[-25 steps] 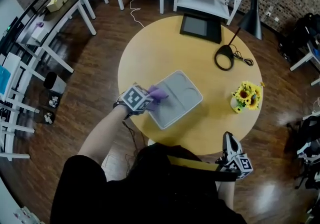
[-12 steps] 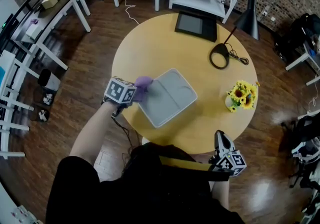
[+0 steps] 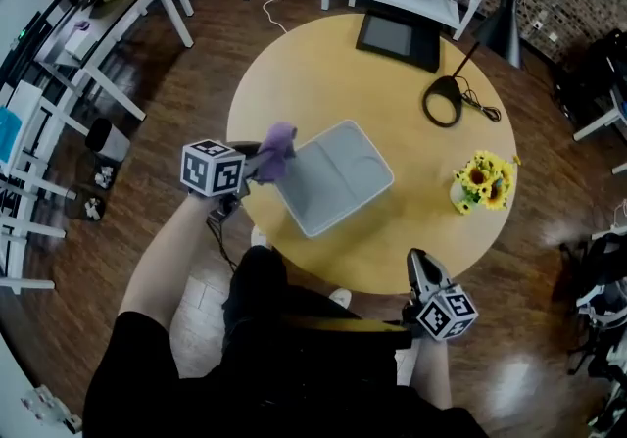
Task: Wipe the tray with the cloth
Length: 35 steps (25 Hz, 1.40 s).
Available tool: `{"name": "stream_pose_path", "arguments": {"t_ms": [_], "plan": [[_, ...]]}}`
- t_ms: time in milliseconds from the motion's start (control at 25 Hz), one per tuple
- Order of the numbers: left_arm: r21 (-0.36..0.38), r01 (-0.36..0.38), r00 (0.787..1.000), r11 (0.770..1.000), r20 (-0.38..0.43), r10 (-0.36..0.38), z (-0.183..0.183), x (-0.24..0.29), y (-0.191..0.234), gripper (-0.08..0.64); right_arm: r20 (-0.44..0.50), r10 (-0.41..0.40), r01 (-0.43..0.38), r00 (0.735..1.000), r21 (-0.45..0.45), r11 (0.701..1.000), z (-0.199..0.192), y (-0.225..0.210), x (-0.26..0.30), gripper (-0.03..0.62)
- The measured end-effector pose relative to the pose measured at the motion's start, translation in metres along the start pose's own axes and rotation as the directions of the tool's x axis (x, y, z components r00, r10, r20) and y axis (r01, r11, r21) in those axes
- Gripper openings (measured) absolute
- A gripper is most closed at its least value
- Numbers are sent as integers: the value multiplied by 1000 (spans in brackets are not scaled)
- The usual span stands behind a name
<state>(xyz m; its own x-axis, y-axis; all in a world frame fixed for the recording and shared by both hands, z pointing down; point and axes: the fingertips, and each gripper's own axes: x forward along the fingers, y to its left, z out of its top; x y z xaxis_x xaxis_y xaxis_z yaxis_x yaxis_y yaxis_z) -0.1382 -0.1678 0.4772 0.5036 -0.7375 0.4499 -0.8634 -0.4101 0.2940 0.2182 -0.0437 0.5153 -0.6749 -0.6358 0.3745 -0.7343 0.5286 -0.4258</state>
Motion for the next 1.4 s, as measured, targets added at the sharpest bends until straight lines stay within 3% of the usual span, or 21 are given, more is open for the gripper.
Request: {"name": "stream_pose_path", "arguments": {"t_ms": [120, 200, 320, 400, 520, 640, 760, 840, 960, 1040, 1160, 1400], "plan": [[64, 112, 994, 992, -15, -111, 20, 15, 0, 77, 66, -34, 31, 997, 42, 999, 9, 4, 10, 3], [122, 203, 979, 971, -38, -200, 34, 33, 5, 77, 112, -84, 78, 990, 52, 996, 16, 8, 27, 3], [153, 320, 947, 935, -61, -315, 53, 65, 27, 77, 214, -212, 187, 954, 128, 974, 30, 25, 65, 3], [153, 412, 911, 898, -89, -402, 61, 89, 40, 77, 247, -257, 215, 934, 182, 959, 35, 54, 97, 3], [154, 559, 827, 815, -185, -532, 51, 128, 37, 78, 267, -307, 263, 913, 189, 946, 34, 103, 127, 3], [58, 636, 754, 769, -257, -604, 42, 175, 32, 78, 340, -418, 347, 842, 252, 903, 31, 135, 129, 3], [-97, 678, 686, 729, -272, -675, 40, 212, 13, 78, 331, -544, 436, 771, 349, 830, 8, 163, 112, 3], [-165, 676, 662, 719, -295, -690, 29, 230, 4, 78, 285, -613, 498, 736, 385, 777, -12, 168, 98, 3], [-233, 656, 631, 718, -353, -691, 3, 253, -7, 77, 261, -705, 565, 660, 446, 694, -28, 165, 71, 3], [-298, 648, 601, 701, -366, -711, -11, 257, -10, 74, 259, -740, 586, 621, 474, 657, -31, 167, 61, 3], [-385, 651, 567, 654, -325, -757, -13, 251, -4, 72, 239, -742, 594, 626, 470, 653, -31, 174, 71, 3], [-321, 720, 511, 615, -355, -783, -28, 215, -1, 71, 251, -662, 559, 706, 376, 739, 1, 161, 91, 3]]}}
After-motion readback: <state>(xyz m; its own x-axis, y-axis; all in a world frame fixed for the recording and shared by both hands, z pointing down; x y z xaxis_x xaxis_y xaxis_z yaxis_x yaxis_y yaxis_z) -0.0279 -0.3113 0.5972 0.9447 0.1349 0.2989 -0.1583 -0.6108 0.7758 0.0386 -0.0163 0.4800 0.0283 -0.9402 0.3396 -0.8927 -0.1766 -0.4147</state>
